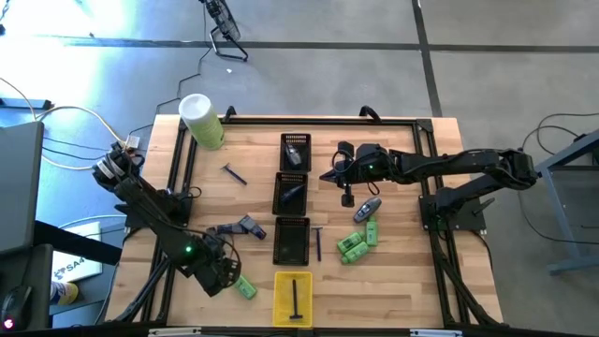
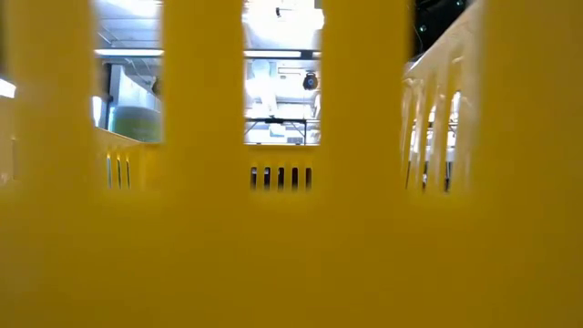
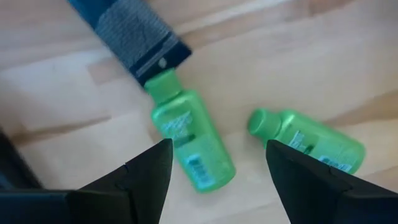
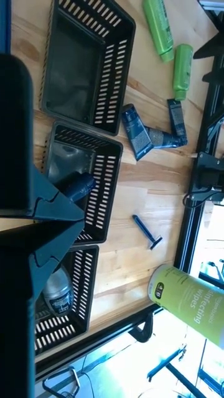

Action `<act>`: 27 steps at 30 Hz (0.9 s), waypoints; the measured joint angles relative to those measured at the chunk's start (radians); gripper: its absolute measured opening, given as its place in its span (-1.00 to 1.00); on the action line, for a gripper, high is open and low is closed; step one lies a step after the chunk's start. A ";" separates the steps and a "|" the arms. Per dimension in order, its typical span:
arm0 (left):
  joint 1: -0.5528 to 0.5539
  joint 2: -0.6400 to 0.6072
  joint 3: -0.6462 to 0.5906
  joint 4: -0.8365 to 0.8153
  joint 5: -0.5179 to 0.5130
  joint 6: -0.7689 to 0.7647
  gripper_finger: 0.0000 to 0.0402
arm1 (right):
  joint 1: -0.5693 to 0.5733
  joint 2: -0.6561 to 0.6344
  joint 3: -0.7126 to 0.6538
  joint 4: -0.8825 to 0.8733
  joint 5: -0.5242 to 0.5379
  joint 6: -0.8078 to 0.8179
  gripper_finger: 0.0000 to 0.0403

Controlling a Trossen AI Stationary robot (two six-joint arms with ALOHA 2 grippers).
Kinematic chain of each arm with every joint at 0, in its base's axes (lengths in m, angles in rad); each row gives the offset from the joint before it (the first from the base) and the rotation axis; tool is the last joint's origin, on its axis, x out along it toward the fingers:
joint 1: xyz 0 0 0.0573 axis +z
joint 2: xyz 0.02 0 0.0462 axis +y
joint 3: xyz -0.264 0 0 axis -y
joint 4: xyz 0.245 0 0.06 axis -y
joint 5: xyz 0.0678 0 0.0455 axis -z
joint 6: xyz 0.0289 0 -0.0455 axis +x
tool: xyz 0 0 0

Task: Pick & Place Travel size toiletries
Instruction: Put the green shampoo bottle into the bottom black bin

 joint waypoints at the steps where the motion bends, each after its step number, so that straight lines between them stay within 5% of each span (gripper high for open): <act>1: 0.000 0.000 0.000 -0.001 -0.019 0.000 0.26 | 0.000 0.000 0.000 0.000 0.000 0.000 -0.98; 15: 0.000 0.001 0.000 -0.031 -0.070 -0.011 0.26 | 0.000 0.000 0.000 0.000 0.000 0.000 -0.98; 27: 0.000 0.061 0.000 -0.020 0.006 -0.061 0.26 | 0.000 0.000 0.000 -0.001 0.000 0.000 -0.98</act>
